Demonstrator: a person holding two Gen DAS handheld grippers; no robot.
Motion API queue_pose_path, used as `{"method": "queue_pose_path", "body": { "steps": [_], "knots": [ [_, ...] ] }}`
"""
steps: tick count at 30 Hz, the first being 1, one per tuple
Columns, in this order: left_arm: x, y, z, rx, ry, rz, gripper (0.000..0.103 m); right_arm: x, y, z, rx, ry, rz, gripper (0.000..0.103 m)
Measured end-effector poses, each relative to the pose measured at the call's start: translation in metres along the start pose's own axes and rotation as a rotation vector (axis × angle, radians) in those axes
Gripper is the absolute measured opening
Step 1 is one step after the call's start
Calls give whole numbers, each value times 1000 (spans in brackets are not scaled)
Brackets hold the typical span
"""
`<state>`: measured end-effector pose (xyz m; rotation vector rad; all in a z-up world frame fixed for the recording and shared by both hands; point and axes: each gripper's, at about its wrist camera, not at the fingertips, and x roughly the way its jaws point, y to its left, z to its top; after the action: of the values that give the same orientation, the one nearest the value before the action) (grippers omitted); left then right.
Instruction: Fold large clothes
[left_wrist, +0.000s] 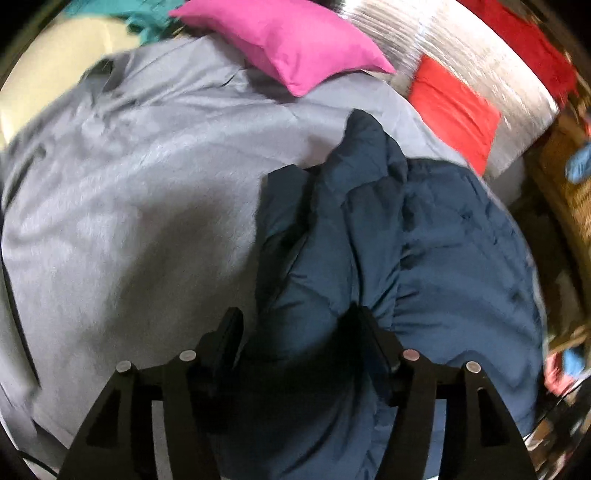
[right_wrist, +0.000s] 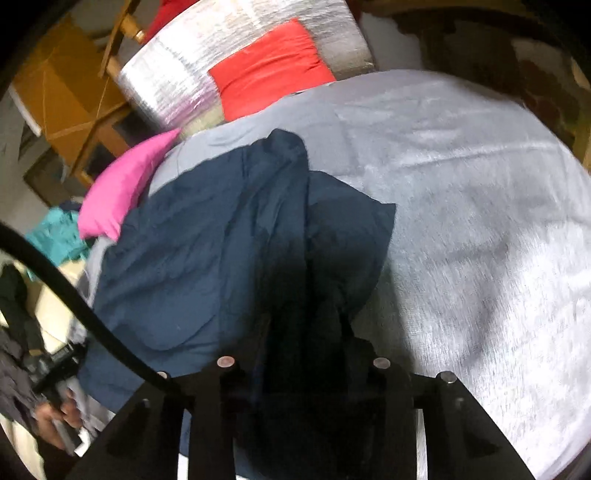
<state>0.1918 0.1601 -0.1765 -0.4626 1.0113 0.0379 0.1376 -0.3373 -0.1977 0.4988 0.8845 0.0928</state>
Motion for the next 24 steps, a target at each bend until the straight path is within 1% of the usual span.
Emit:
{"method": "queue_pose_path", "body": {
  "steps": [2,3,4,6,7,8,9,10,11,13,14,15,17,19,21,24],
  "knots": [
    [-8,6,-3,-45,-8,-19,64,-7,-4,0,32,1,25,43],
    [-13,8,-5,-54,-18,-22,64,-11,-6,0,45,-6,36,46],
    [-21,9,-8,-60,-34,-22,64,-18,-9,0,68,-20,55,52],
    [-35,11,-14,-60,-73,-8,65,-32,-17,-1,107,-47,98,60],
    [-44,12,-18,-53,-106,5,65,-35,-17,1,117,-59,114,61],
    [-50,14,-21,-48,-127,19,67,-45,-19,-3,130,-86,137,62],
    [-55,15,-25,-46,-139,31,68,-52,-21,-6,138,-103,155,66],
    [-61,19,-30,-46,-147,35,72,-58,-22,-11,149,-115,178,70],
    [-63,21,-34,-49,-145,27,75,-63,-23,-16,161,-119,206,71],
    [-63,27,-43,-61,-112,-16,76,-67,-22,-23,182,-107,259,72],
    [-61,28,-48,-66,-78,-46,76,-67,-20,-31,197,-89,297,73],
    [-57,29,-52,-73,-37,-77,76,-67,-19,-36,204,-76,313,76],
    [-47,30,-59,-101,31,-134,76,-57,-12,-51,229,-15,358,77],
    [-36,33,-63,-162,95,-203,76,-44,-6,-61,255,41,389,77],
    [-31,34,-65,-210,107,-224,76,-25,-1,-70,303,95,398,77],
    [-27,24,-65,-235,77,-191,78,1,2,-73,379,117,387,77]
  ]
}}
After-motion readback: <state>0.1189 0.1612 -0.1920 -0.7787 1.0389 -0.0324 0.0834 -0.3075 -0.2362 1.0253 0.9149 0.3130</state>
